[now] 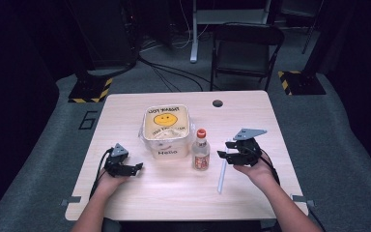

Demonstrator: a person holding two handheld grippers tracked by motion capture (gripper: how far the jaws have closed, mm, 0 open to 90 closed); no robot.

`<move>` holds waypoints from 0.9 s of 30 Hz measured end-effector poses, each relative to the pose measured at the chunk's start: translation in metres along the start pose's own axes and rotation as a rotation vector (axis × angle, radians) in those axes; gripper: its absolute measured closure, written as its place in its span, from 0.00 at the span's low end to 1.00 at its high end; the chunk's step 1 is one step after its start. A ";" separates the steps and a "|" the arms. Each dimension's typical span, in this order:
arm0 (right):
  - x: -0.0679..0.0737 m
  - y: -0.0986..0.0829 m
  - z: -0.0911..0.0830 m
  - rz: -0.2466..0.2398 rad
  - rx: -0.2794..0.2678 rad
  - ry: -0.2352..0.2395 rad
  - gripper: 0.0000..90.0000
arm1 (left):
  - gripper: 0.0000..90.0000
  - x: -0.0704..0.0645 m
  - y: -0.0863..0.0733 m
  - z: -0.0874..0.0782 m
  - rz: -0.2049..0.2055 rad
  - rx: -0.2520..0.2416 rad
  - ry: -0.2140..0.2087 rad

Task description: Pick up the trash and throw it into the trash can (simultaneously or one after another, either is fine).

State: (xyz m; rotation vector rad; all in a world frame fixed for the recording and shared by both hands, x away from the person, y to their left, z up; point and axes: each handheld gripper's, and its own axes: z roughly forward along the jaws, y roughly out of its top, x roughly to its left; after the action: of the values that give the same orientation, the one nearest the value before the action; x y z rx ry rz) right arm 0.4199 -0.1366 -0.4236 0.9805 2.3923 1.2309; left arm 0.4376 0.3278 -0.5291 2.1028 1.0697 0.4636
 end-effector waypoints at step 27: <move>0.018 0.031 -0.007 -0.068 -0.043 0.079 0.55 | 0.16 0.000 0.000 0.000 0.000 -0.001 0.000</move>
State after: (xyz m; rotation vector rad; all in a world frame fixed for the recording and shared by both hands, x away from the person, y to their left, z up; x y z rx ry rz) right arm 0.4171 -0.1158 -0.3941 0.8464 2.4264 1.3136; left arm 0.4376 0.3279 -0.5292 2.1015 1.0691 0.4644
